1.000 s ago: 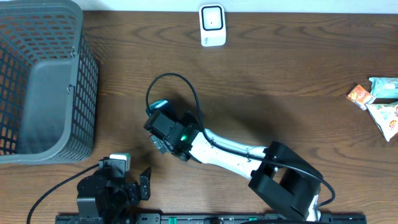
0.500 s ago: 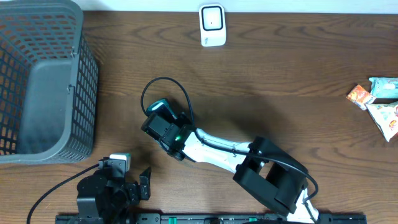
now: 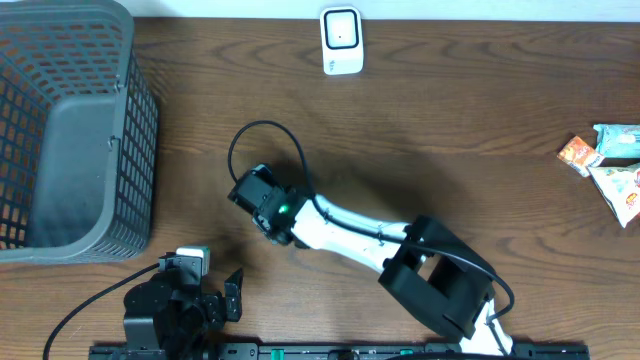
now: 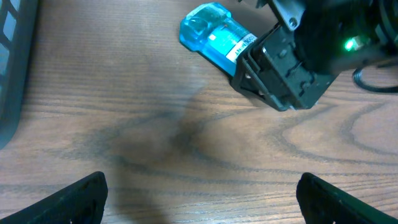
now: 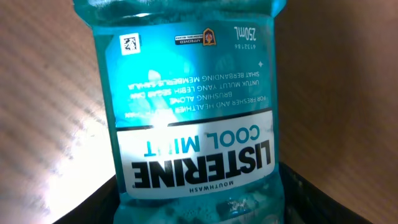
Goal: Scan the item barcode
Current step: 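Rotate the held Listerine bottle with the right gripper over the table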
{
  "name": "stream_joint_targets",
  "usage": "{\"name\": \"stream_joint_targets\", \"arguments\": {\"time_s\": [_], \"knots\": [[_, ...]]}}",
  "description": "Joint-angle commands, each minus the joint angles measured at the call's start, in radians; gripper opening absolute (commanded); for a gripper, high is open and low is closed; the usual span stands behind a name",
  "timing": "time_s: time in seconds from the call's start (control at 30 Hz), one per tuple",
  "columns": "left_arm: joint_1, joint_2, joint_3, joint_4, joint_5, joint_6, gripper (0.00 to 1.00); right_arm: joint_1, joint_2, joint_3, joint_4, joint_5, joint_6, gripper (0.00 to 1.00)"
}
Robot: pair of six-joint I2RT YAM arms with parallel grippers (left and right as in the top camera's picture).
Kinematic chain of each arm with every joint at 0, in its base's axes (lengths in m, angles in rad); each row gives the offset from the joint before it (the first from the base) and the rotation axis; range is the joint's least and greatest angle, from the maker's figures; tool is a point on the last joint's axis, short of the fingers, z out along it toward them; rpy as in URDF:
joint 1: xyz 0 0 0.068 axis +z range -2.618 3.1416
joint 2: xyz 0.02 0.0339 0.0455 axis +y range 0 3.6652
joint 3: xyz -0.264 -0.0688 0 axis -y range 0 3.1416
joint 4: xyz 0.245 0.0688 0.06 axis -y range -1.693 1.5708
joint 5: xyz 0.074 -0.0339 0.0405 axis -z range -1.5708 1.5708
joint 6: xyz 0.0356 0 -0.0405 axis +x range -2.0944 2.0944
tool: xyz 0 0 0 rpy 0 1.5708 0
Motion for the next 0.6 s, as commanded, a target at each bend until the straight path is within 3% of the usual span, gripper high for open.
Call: {"name": "stream_joint_targets", "arguments": {"time_s": [0.0,0.13,0.4,0.57], "knots": [[0.005,-0.003,0.009,0.0,0.013,0.014,0.97,-0.048,0.042,0.043,-0.061,-0.254,-0.028,0.53],[0.005,-0.003,0.009,-0.001,0.013,0.014,0.97,-0.114,0.042,0.063,-0.098,-0.372,-0.066,0.58],[0.005,-0.003,0.009,-0.001,0.013,0.014,0.97,-0.256,0.042,0.062,-0.159,-0.322,-0.066,0.6],[0.005,-0.003,0.009,0.0,0.013,0.014,0.97,-0.337,0.042,0.062,-0.156,-0.624,-0.108,0.6]]}}
